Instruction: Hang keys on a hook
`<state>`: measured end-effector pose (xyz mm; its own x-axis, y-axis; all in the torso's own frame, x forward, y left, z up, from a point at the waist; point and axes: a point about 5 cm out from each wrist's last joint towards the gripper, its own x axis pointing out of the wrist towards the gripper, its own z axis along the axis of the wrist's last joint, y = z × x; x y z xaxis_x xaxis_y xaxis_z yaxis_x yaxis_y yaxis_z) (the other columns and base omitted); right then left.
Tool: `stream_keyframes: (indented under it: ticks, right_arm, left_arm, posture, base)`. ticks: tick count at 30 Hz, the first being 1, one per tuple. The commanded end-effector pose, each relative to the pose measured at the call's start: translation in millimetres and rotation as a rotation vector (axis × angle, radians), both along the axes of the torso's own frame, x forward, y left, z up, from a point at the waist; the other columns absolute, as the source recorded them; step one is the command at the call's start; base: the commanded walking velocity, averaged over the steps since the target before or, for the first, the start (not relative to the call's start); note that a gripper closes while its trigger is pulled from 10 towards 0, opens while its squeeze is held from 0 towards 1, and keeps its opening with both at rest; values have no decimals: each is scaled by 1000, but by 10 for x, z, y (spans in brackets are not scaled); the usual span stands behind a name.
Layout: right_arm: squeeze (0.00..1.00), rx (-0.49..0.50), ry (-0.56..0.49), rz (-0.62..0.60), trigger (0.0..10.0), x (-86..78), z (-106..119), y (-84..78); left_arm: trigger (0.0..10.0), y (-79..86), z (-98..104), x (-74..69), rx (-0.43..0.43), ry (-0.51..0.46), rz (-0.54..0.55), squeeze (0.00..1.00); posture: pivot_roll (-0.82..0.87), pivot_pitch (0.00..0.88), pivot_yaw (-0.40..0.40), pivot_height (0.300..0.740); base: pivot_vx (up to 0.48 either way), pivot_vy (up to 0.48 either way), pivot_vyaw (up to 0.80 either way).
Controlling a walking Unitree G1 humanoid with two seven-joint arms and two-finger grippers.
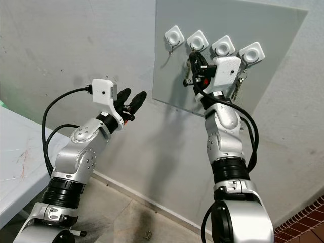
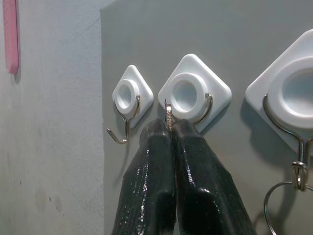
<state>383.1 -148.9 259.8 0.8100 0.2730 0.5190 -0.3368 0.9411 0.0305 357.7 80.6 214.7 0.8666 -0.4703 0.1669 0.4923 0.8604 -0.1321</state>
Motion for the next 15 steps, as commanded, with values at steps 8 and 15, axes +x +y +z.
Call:
stream_keyframes:
  ticks: [8, 15]
  right_arm:
    - [0, 62, 4, -72, 10000, -20, -7, -174]
    - [0, 51, 67, -59, 10000, -38, -183, -141]
  left_arm:
    - [10000, 11, 46, 6, -7, -7, -1, 0]
    - [10000, 26, 53, 10, -4, -8, 4, 0]
  posture:
    - [3, 0, -23, 740]
    - [10, 0, -24, 740]
  base:
    - [0, 0, 0]
    - [0, 0, 0]
